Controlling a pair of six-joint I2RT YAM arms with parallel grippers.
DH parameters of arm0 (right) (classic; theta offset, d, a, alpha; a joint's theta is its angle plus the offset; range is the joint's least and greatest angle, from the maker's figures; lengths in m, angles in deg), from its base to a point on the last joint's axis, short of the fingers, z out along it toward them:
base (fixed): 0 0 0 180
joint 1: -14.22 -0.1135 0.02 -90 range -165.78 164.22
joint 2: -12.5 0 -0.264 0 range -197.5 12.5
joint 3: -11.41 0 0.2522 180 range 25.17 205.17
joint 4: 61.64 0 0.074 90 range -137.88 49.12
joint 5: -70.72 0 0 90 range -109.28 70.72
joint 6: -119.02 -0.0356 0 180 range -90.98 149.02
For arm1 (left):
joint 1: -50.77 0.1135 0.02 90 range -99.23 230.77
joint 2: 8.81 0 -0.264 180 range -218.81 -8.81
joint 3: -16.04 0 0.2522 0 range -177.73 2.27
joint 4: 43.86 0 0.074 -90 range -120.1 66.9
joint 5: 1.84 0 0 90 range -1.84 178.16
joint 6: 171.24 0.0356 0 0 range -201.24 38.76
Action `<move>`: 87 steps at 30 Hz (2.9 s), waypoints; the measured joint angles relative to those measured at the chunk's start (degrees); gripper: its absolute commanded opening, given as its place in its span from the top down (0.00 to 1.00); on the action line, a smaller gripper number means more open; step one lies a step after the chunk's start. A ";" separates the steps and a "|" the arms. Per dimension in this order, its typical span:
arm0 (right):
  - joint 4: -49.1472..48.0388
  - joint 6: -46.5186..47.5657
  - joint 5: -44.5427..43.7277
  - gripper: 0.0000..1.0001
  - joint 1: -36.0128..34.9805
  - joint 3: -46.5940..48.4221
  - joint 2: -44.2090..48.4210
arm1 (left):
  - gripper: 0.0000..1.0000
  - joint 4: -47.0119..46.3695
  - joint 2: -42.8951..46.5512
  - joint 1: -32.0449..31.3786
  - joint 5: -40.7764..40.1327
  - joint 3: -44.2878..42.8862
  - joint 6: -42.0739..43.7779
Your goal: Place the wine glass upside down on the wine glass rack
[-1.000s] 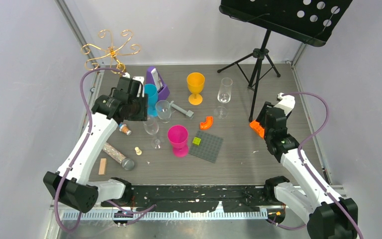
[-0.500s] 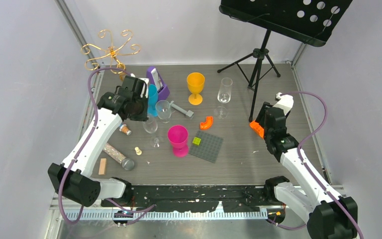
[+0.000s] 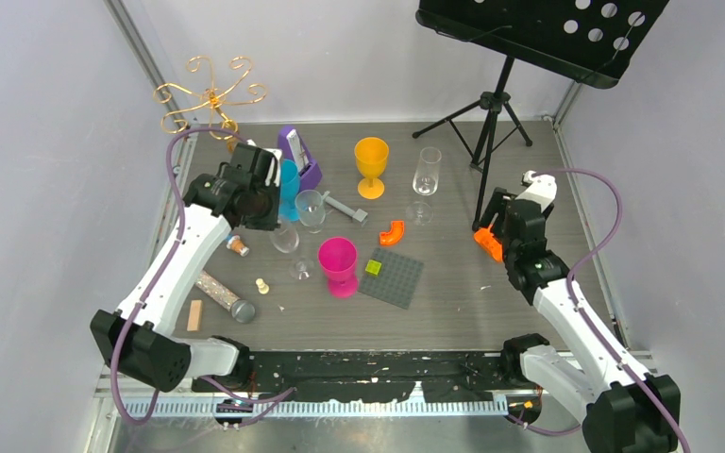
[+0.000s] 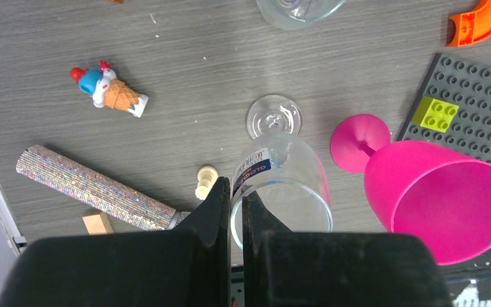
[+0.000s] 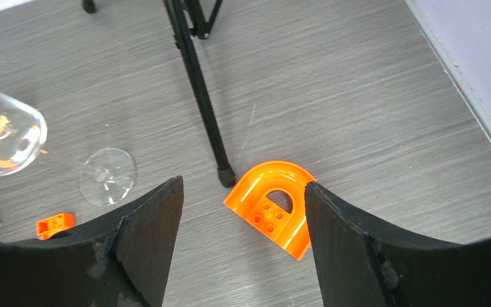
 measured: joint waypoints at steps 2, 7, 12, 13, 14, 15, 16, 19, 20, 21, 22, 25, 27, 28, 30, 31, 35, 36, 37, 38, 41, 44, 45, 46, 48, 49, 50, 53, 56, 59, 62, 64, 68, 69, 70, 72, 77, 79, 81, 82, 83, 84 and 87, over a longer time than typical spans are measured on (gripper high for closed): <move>0.04 -0.02 1.33 0.24 0.00 0.63 0.02 | 1.00 0.76 0.00 0.00 0.17 -0.35 0.02; 0.11 -0.35 6.51 0.24 0.00 1.51 1.14 | 1.00 3.26 0.57 -0.04 0.35 -2.49 0.24; 0.20 -3.26 12.68 0.24 0.00 3.26 2.16 | 1.00 5.64 2.91 -0.04 0.33 -6.67 0.63; 0.24 -4.13 14.38 0.24 0.00 4.02 2.16 | 1.00 6.03 3.63 -0.04 0.31 -7.69 0.66; 0.31 -5.16 16.50 0.24 0.00 4.85 2.16 | 1.00 6.71 4.37 -0.04 0.31 -9.16 0.66; 0.35 -6.38 18.56 0.24 0.00 5.73 2.16 | 1.00 7.15 5.09 -0.04 0.33 -10.51 0.70; 0.35 -7.19 20.46 0.24 0.00 6.45 2.14 | 1.00 7.43 5.64 -0.04 0.31 -11.65 0.74; -0.35 -11.13 28.24 0.24 0.00 9.16 1.92 | 1.00 8.22 7.76 -0.04 0.11 -15.41 0.81; -0.94 -12.28 30.32 0.24 0.00 9.81 1.68 | 1.00 8.22 8.55 -0.04 -0.04 -16.48 0.79; -1.79 -13.79 32.83 0.24 0.00 10.69 1.11 | 1.00 8.20 9.40 -0.04 -0.17 -17.59 0.79; -2.75 -15.47 35.82 0.24 0.00 11.82 0.31 | 1.00 8.15 10.10 -0.04 -0.31 -18.36 0.74; -5.60 -19.80 42.47 0.24 -0.09 14.84 -2.86 | 1.00 7.89 12.22 -0.04 -0.28 -21.59 0.52; -8.09 -22.73 46.73 0.23 -0.85 16.96 -5.62 | 1.00 6.95 13.25 -0.04 0.11 -23.34 -0.02; -9.16 -23.80 48.83 0.23 -1.31 18.53 -7.72 | 1.00 6.29 13.70 -0.04 0.37 -23.78 -0.31; -9.44 -24.20 50.58 0.22 -3.63 20.98 -10.56 | 1.00 4.13 14.95 -0.04 1.40 -23.91 -0.98; -9.03 -23.96 51.01 0.22 -5.20 22.99 -12.39 | 1.00 3.28 15.47 -0.04 1.95 -23.87 -1.44; -7.41 -22.97 51.58 0.22 -13.09 31.39 -18.91 | 1.00 -1.27 17.03 -0.04 5.22 -22.40 -3.69; -7.56 -23.10 51.60 0.23 -14.45 32.46 -19.80 | 1.00 -1.99 17.16 -0.04 5.95 -22.03 -4.09; -7.91 -23.39 51.78 0.24 -15.74 33.31 -20.50 | 1.00 -2.89 17.35 -0.04 6.86 -21.57 -4.76; -8.31 -24.02 51.78 0.26 -16.59 33.94 -21.14 | 1.00 -3.74 17.35 -0.04 7.65 -21.09 -5.29; -9.05 -26.08 51.43 0.33 -17.44 35.30 -23.28 | 1.00 -6.08 17.31 -0.04 9.64 -19.74 -6.86; -9.22 -28.30 51.45 0.35 -17.77 36.13 -25.99 | 1.00 -8.41 17.38 -0.04 11.19 -18.53 -8.26; -9.22 -29.05 51.60 0.35 -17.88 36.33 -27.08 | 1.00 -9.09 17.38 -0.04 11.67 -18.23 -8.59; -9.18 -29.66 51.69 0.35 -18.08 36.41 -28.13 | 1.00 -9.57 17.38 -0.04 11.98 -18.01 -8.81; -9.05 -30.64 52.06 0.35 -18.45 36.48 -29.99 | 1.00 -10.78 17.38 -0.04 12.50 -17.62 -9.53; -8.90 -30.91 52.28 0.35 -18.67 36.50 -30.69 | 1.00 -11.23 17.38 -0.04 12.66 -17.51 -9.64; -8.61 -31.26 52.65 0.35 -19.10 36.57 -31.54 | 1.00 -11.91 17.38 -0.04 12.92 -17.33 -9.81; -7.93 -31.87 53.83 0.39 -20.15 37.31 -33.00 | 1.00 -13.16 17.35 -0.04 13.44 -17.14 -10.05; -7.80 -32.11 54.97 0.43 -20.83 38.42 -33.79 | 1.00 -14.38 17.31 -0.04 13.97 -17.11 -10.23; -7.91 -32.33 55.87 0.51 -21.16 39.34 -34.03 | 1.00 -15.50 17.14 -0.04 14.36 -17.14 -10.67; -8.20 -32.63 56.54 0.58 -21.18 39.82 -34.27 | 1.00 -16.17 16.87 -0.04 14.56 -17.09 -10.84; -8.63 -33.00 56.81 0.70 -21.18 39.87 -34.45 | 1.00 -16.81 16.76 -0.04 14.75 -16.90 -10.86; -9.16 -33.07 57.40 0.89 -21.05 39.89 -34.95 | 0.97 -17.99 16.68 0.04 14.71 -16.59 -10.99; -9.29 -32.85 57.86 0.91 -20.94 39.89 -34.99 | 0.88 -18.45 16.68 0.17 14.16 -16.48 -11.02; -9.42 -32.48 58.07 0.94 -20.94 39.89 -34.99 | 0.81 -18.95 16.72 0.31 13.81 -16.35 -11.04; -9.66 -31.87 58.62 0.95 -20.96 39.89 -34.99 | 0.70 -20.55 16.92 0.55 13.14 -15.91 -10.86; -9.73 -29.79 56.70 0.95 -21.07 39.85 -34.60 | 0.53 -22.99 18.53 0.48 13.07 -13.75 -11.34; -8.81 -28.76 54.47 0.95 -20.92 39.58 -33.64 | 0.50 -23.28 19.28 0.48 12.85 -13.44 -11.26; -7.76 -27.76 52.04 0.95 -20.17 39.08 -31.67 | 0.47 -23.78 19.96 0.48 12.83 -13.40 -11.30; -7.28 -27.28 50.66 0.95 -19.63 38.84 -30.38 | 0.45 -24.04 20.28 0.39 13.27 -13.40 -11.41; -6.75 -26.99 48.48 0.95 -18.97 38.66 -29.03 | 0.44 -24.17 20.59 0.24 13.66 -13.40 -11.45; -6.67 -26.71 47.19 0.95 -18.38 38.47 -28.06 | 0.43 -24.24 20.90 0.07 13.90 -13.38 -11.45; -6.71 -24.04 43.82 0.95 -16.11 38.01 -25.16 | 0.39 -24.24 21.49 -0.04 14.05 -13.40 -11.32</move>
